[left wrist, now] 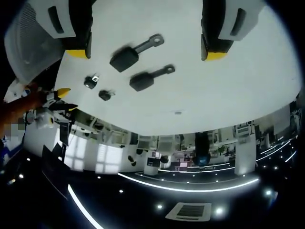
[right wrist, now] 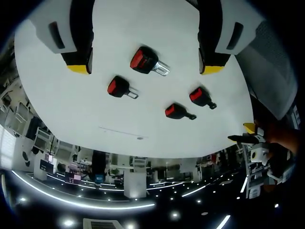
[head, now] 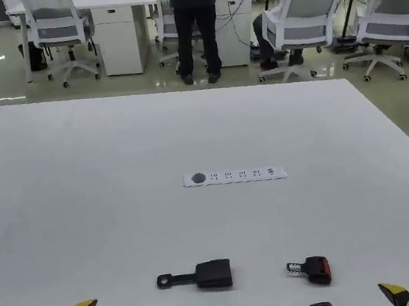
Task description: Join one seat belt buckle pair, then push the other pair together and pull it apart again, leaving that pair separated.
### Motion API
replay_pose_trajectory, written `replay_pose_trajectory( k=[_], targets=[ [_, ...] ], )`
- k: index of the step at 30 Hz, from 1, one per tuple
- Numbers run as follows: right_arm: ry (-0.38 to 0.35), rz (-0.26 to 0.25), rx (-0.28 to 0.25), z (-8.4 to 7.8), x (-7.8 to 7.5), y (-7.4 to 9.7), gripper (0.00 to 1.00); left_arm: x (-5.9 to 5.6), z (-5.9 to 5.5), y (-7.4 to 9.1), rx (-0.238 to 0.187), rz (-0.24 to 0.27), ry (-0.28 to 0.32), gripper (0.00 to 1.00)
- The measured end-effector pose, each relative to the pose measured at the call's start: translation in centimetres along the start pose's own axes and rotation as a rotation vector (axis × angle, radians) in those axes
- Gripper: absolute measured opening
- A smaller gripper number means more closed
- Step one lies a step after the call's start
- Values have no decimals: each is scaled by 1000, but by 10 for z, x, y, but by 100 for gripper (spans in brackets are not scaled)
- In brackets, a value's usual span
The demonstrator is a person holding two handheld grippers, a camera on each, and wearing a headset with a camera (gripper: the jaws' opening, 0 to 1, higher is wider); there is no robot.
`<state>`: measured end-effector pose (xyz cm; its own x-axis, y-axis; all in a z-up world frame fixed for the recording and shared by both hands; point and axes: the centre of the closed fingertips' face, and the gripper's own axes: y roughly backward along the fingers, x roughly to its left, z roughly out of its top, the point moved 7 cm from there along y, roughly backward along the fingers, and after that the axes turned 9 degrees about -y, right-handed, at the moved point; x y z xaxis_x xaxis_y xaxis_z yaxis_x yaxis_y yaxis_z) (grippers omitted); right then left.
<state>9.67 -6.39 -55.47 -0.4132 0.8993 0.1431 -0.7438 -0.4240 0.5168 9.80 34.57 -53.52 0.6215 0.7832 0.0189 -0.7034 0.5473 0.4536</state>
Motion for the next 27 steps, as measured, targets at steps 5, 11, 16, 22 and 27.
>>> replay_pose_trajectory(
  k=[5, 11, 16, 22, 27],
  targets=[
    [6, 4, 2, 2, 2, 0, 93, 1, -1, -1, -1, 0, 1, 98],
    [3, 3, 0, 3, 3, 0, 93, -6, 6, 1, -2, 0, -1, 98],
    [5, 4, 2, 2, 4, -1, 93, -2, 2, 0, -3, 1, 2, 98],
    [2, 5, 4, 1, 5, 0, 93, 0, -1, 1, -3, 3, 6, 98],
    [2, 3, 6, -1, 3, -1, 93, -2, 1, 1, -3, 3, 7, 98]
  ],
)
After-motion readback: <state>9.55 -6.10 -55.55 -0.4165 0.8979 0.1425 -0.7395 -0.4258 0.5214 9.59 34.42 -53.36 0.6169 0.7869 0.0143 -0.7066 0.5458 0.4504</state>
